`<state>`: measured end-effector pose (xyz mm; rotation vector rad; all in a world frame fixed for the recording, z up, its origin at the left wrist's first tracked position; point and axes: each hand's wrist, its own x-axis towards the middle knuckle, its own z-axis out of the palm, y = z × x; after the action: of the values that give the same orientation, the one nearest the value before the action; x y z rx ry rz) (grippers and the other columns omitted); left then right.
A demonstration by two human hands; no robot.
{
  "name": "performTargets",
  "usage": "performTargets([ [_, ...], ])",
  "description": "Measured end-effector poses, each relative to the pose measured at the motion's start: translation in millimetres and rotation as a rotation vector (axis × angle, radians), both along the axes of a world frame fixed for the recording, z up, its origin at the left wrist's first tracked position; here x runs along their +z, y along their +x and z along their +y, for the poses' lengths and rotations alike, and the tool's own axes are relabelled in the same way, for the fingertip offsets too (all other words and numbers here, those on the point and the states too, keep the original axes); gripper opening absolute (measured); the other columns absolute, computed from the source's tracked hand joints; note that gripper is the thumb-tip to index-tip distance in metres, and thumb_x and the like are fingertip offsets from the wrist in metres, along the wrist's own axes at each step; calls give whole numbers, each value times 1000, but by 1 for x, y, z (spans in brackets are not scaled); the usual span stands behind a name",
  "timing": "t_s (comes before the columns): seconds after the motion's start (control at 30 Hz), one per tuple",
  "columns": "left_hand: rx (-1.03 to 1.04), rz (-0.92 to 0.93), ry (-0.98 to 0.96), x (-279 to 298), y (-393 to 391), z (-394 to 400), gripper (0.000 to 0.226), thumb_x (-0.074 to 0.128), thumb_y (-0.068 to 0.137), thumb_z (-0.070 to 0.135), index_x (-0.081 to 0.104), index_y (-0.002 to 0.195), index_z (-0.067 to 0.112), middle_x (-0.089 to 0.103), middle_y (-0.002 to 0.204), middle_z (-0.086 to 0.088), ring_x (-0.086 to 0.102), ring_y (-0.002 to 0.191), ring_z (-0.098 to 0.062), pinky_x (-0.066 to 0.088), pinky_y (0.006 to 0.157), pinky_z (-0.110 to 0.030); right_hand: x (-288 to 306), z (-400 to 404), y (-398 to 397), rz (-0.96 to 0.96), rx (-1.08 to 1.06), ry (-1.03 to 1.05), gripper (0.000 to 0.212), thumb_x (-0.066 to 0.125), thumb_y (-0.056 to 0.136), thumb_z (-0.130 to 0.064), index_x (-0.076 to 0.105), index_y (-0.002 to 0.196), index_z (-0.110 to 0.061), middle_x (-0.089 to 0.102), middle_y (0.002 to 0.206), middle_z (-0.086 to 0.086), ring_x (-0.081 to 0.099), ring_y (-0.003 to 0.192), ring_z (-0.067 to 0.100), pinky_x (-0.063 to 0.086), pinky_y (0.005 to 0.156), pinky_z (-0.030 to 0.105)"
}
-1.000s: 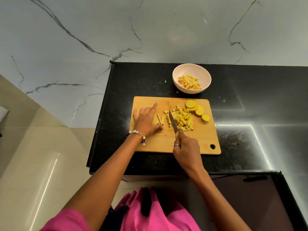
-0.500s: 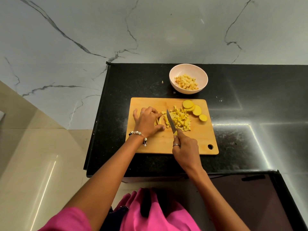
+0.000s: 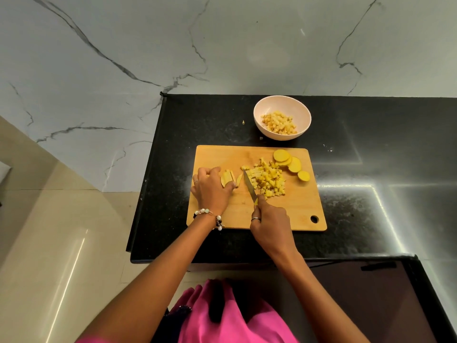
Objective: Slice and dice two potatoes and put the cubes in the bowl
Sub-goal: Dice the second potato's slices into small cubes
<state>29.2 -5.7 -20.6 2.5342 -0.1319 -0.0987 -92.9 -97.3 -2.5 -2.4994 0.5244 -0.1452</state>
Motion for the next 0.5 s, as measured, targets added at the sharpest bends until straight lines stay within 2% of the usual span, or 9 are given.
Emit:
performTargets([
  [0.13, 68, 91, -67, 7, -2, -3, 41, 64, 87, 27, 57, 122, 7, 50, 123, -14, 49, 111, -29, 39, 90, -35, -5, 6, 4, 25, 11, -1, 50, 39, 94, -15, 35, 144, -6, 68, 89, 18, 61, 79, 36, 44, 65, 41],
  [0.3, 81, 158, -73, 8, -1, -14, 49, 71, 80, 38, 57, 117, 7, 48, 121, -13, 50, 108, -30, 42, 88, -35, -2, 9, 9, -36, 34, 55, 45, 41, 95, -13, 43, 138, -3, 69, 89, 21, 61, 80, 38, 46, 65, 42],
  [0.5, 87, 188, -75, 8, 0, -23, 66, 79, 72, 36, 51, 126, 9, 42, 125, -13, 48, 112, -31, 40, 91, -34, 1, -5, 5, -73, -17, 38, 45, 43, 95, -15, 43, 139, -5, 69, 90, 19, 62, 80, 36, 42, 64, 39],
])
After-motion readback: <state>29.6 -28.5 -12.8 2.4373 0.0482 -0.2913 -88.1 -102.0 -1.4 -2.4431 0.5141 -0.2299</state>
